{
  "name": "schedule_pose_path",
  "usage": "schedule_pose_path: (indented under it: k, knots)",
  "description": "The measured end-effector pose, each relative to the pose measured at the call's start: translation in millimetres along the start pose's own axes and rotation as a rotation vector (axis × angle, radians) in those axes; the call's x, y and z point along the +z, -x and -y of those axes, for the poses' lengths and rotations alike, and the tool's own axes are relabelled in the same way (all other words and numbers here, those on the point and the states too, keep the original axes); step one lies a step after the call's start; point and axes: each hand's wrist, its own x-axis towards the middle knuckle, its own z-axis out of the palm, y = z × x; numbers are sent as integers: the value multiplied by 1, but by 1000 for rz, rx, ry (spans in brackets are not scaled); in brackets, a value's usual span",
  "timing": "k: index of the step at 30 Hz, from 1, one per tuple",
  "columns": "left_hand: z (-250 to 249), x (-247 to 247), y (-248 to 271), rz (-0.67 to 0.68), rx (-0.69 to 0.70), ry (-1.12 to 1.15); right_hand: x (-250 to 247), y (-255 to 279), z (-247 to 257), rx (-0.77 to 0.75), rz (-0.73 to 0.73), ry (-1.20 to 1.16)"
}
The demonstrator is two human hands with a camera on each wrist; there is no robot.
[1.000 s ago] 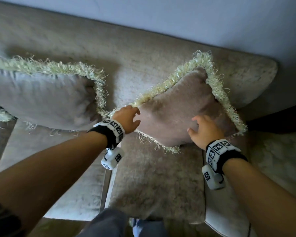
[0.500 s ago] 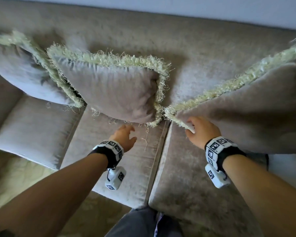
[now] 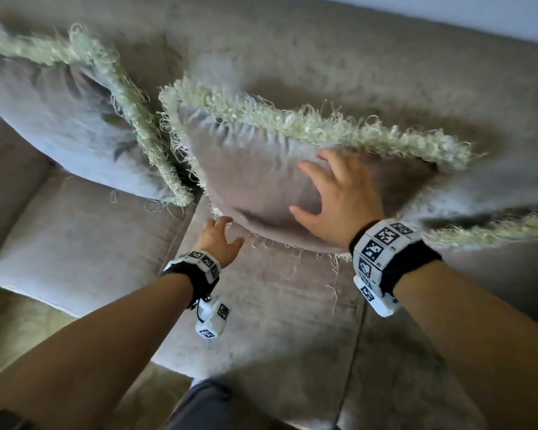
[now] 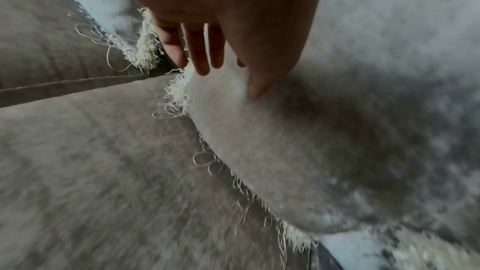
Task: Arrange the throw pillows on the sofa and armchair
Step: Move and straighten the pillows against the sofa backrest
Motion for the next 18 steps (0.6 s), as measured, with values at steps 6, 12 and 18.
schedule_pose_path:
  k: [6, 12, 18]
  knots:
    - [49, -54, -64, -49, 11, -5, 24, -79, 26, 132, 130, 228]
    - [47, -38, -109, 42, 166, 81, 38, -74, 11, 156, 123, 317]
    - [32, -13, -137, 41, 125, 201, 56, -64, 4, 197, 108, 381]
